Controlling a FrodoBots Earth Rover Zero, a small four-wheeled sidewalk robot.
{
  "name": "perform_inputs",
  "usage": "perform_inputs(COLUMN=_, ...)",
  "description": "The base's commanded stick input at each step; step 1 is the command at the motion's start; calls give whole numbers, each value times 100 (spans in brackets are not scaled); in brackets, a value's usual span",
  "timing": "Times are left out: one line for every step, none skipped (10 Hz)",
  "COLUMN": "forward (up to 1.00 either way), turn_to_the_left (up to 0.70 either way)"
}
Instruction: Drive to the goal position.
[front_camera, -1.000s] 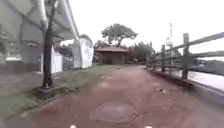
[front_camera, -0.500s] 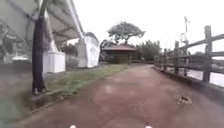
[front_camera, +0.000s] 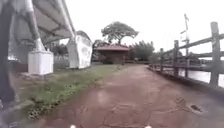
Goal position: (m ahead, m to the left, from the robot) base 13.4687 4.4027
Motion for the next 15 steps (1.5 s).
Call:
perform_inputs(forward=100, turn_to_the_left=-30)
perform_inputs(forward=100, turn_to_the_left=-30)
perform_inputs(forward=100, turn_to_the_left=-30)
perform_inputs(forward=100, turn_to_the_left=-30)
perform_inputs(forward=100, turn_to_the_left=-30)
perform_inputs(forward=100, turn_to_the_left=-30)
perform_inputs(forward=100, turn_to_the_left=-30)
perform_inputs(forward=100, turn_to_the_left=-30)
perform_inputs(forward=100, turn_to_the_left=-30)
perform_inputs(forward=100, turn_to_the_left=-30)
perform_inputs(forward=100, turn_to_the_left=-14)
perform_inputs(forward=100, turn_to_the_left=8)
perform_inputs(forward=100, turn_to_the_left=10)
perform_inputs(forward=100, turn_to_the_left=10)
perform_inputs(forward=100, turn_to_the_left=10)
